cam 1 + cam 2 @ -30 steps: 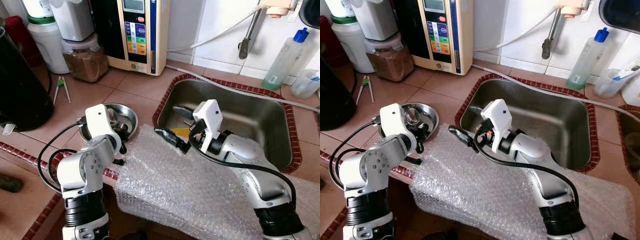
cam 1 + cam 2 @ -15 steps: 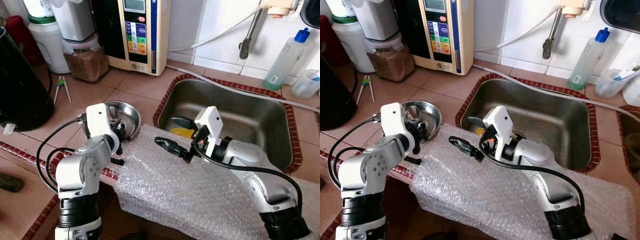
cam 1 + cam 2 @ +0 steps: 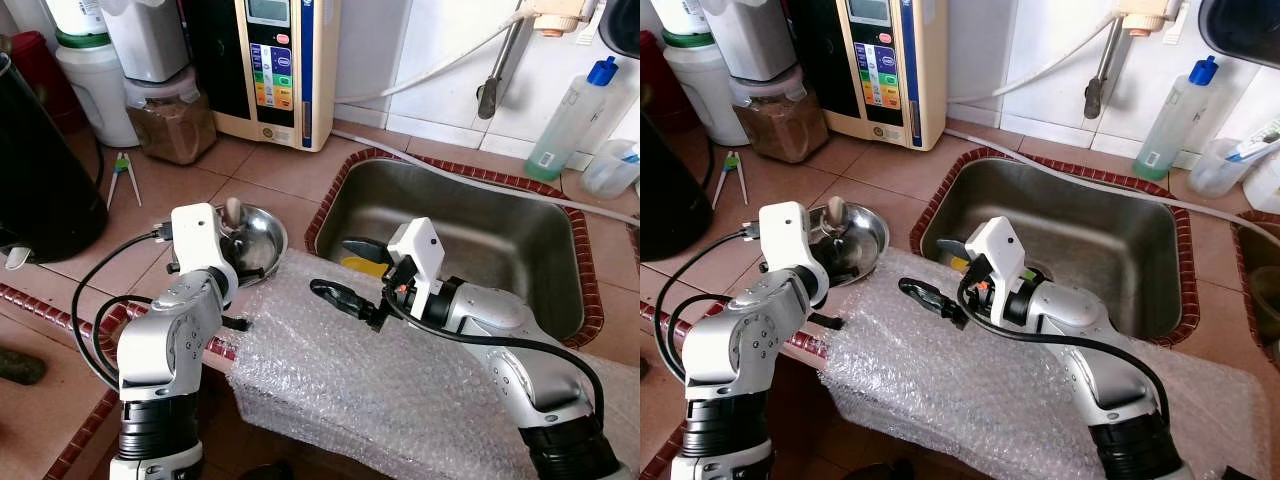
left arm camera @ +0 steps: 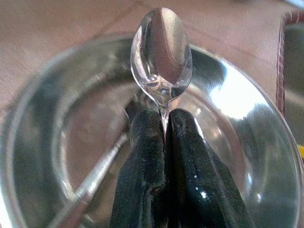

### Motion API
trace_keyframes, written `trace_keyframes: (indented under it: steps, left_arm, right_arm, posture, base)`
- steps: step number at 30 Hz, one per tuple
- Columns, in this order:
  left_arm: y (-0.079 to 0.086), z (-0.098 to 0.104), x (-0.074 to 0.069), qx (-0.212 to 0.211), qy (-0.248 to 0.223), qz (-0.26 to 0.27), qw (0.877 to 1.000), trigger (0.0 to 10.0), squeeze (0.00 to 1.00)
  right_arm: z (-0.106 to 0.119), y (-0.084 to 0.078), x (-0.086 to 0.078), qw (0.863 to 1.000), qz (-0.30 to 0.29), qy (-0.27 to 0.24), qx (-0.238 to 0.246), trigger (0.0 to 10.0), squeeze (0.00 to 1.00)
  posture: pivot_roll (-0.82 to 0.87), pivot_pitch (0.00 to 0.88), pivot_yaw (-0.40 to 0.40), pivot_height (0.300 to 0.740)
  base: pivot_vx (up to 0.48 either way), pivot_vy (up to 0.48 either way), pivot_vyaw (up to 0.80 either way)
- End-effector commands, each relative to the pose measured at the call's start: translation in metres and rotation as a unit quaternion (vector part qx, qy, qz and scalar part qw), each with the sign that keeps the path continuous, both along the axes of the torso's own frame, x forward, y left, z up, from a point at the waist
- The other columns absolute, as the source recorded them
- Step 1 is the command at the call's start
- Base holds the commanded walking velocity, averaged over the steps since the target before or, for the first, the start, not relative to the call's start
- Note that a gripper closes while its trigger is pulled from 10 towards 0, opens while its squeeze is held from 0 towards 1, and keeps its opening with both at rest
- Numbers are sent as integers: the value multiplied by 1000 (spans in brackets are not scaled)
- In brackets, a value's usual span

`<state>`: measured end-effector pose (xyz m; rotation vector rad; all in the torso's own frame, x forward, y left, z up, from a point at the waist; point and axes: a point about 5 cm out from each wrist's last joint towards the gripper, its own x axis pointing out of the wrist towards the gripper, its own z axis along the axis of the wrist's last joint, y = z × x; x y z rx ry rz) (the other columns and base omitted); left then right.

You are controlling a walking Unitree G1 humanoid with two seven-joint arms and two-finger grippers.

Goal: Kitchen organization

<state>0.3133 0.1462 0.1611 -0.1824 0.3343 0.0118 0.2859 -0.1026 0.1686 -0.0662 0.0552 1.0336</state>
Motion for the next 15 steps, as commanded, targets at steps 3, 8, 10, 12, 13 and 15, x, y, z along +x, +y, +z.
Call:
trace_keyframes:
  steps: [3,8,10,12,13,15]
  left_arm:
    - [1,8,4,41,-41,-8,998,0,0]
    - [0,17,7,62,-76,-7,995,0,0]
    - [0,28,8,67,-122,4,990,0,0]
    - [-5,46,7,71,-191,-15,979,0,0]
    - [-8,50,7,69,-210,-24,975,0,0]
    - [-21,54,6,43,-236,-71,968,0,0]
  right_arm:
    - [5,1,4,1000,-3,-18,-4,10000,0]
    - [8,0,9,999,-19,-32,-1,10000,0]
    - [13,-6,18,996,-69,-60,0,10000,0]
    - [18,-14,30,989,-128,-69,19,10000,0]
    - [20,-16,32,988,-137,-66,32,10000,0]
    - [27,-22,39,981,-169,-60,69,10000,0]
  posture:
    - [-36,45,-5,740]
    - [-41,36,-4,740]
    - [-42,31,-4,740]
    - [-42,30,-7,740]
    - [-41,29,-8,740]
    - [-40,28,-11,740]
  base:
    - [0,0,0]
    - [0,0,0]
    - [0,0,0]
    - [0,0,0]
    - [0,0,0]
    - [0,0,0]
